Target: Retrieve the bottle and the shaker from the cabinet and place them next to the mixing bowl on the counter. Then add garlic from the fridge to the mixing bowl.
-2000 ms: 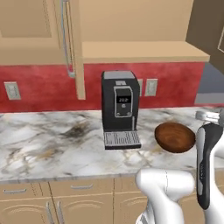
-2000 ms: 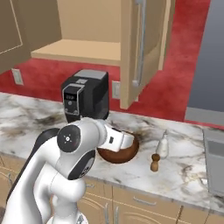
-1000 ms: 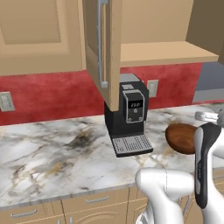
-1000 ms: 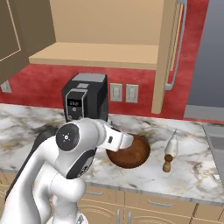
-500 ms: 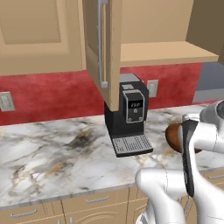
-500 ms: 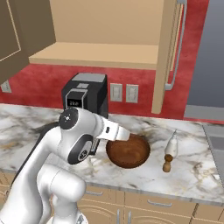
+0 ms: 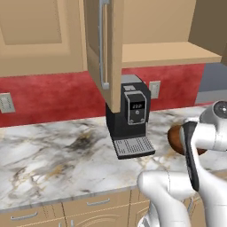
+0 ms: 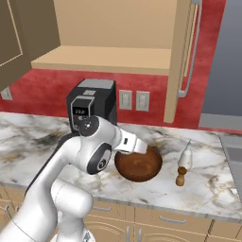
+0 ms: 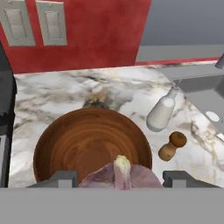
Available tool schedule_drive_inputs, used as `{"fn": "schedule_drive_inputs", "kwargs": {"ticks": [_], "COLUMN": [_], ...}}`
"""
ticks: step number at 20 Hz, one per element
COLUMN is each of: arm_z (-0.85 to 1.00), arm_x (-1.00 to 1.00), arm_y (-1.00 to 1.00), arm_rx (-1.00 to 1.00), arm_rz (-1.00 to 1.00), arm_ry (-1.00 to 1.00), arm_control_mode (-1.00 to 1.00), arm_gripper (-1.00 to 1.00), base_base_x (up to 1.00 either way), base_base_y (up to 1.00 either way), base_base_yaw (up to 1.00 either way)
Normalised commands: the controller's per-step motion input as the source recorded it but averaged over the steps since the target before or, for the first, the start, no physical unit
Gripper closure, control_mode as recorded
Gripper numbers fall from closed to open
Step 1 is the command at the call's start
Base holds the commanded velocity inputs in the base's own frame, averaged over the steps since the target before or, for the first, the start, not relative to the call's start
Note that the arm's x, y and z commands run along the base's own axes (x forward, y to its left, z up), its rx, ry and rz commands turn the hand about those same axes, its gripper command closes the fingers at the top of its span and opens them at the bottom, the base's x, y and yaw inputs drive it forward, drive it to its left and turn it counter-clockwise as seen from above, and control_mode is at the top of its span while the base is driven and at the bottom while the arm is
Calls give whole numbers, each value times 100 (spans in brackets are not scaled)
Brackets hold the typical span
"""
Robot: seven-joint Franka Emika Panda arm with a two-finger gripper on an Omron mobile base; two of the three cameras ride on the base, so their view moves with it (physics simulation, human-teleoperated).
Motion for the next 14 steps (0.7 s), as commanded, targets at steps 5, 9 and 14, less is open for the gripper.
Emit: {"fn": "schedule_drive_inputs", "kwargs": {"ticks": [5,9,14], "arm_z": [-44,-37,-43], "arm_x": [35,40,30], "arm_y": [-1,-1,-6], "arm_rx": [0,1,5], "arm_rz": [0,0,1], "arm_ry": [13,13,9], "arm_control_mode": [-100,-100,-100], "arm_gripper": [100,100,100], "base_base_x": [0,0,0], "base_base_y": [0,0,0], "base_base_yaw": [0,0,0]}}
